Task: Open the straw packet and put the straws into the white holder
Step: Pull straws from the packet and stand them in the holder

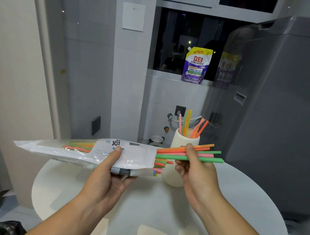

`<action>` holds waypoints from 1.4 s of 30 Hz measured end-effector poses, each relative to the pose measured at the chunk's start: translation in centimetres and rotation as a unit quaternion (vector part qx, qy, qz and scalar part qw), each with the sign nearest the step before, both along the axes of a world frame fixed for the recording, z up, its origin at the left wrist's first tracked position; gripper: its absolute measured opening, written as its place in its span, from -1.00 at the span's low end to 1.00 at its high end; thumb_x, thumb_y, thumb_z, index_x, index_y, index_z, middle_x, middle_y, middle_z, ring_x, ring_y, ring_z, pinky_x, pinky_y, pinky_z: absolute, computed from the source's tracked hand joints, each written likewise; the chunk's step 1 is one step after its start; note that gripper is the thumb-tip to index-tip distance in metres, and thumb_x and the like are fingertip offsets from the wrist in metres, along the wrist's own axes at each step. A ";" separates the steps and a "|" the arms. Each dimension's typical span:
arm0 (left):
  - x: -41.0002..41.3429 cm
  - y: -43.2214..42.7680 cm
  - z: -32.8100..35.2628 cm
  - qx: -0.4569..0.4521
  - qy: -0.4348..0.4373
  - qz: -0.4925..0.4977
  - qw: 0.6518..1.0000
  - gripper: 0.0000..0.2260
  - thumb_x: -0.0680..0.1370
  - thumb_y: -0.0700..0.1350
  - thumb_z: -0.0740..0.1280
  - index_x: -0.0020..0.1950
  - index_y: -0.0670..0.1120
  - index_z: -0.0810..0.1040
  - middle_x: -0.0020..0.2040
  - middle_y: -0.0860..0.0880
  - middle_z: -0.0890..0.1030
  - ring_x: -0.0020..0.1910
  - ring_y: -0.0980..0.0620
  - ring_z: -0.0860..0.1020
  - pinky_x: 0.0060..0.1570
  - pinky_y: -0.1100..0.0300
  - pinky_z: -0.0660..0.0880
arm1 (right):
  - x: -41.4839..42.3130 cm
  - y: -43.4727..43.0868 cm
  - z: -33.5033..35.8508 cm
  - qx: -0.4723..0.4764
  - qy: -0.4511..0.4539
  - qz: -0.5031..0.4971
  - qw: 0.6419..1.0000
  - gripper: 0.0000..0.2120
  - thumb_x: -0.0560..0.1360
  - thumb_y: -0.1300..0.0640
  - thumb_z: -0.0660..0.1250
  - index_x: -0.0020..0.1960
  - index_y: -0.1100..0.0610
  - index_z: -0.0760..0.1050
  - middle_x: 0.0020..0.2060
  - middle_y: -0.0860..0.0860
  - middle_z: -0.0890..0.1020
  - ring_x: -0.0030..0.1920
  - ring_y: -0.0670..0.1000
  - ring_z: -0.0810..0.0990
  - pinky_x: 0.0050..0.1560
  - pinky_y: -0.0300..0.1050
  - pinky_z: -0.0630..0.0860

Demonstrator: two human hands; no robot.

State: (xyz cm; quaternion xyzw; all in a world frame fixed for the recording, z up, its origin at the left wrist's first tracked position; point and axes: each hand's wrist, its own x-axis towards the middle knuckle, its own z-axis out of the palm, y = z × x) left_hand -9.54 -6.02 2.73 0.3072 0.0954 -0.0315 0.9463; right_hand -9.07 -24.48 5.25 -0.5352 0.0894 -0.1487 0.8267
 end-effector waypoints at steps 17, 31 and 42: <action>1.2 0.9 -0.7 -0.001 0.005 0.032 0.999 -0.72 0.59 -0.15 0.39 0.30 -0.07 0.55 0.10 -0.10 0.75 0.11 -0.10 0.71 0.31 -0.27 0.50 | -0.5 -8.1 5.5 -0.119 -0.075 -0.112 0.984 -0.76 0.58 0.13 0.35 -0.21 0.23 0.56 -0.44 0.02 0.64 -0.40 -0.04 0.67 -0.30 -0.17 0.66; 1.3 -1.0 -0.9 0.006 0.008 0.006 1.000 -0.74 0.59 -0.16 0.38 0.28 -0.07 0.55 0.08 -0.11 0.76 0.03 -0.10 0.74 0.28 -0.28 0.50 | 0.1 -9.3 9.4 -0.232 -0.122 -0.255 0.931 -0.74 0.55 0.03 0.37 -0.28 0.09 0.57 -0.46 -0.09 0.65 -0.46 -0.02 0.68 -0.38 -0.22 0.61; 1.0 -1.1 -0.8 0.028 0.003 -0.003 1.000 -0.66 0.57 -0.15 0.39 0.35 -0.08 0.53 0.08 -0.10 0.76 0.02 -0.07 0.74 0.25 -0.23 0.53 | 2.0 -9.0 10.1 -0.333 -0.094 -0.260 0.902 -0.71 0.53 -0.01 0.40 -0.14 0.24 0.64 -0.32 0.06 0.70 -0.44 -0.03 0.70 -0.52 -0.33 0.49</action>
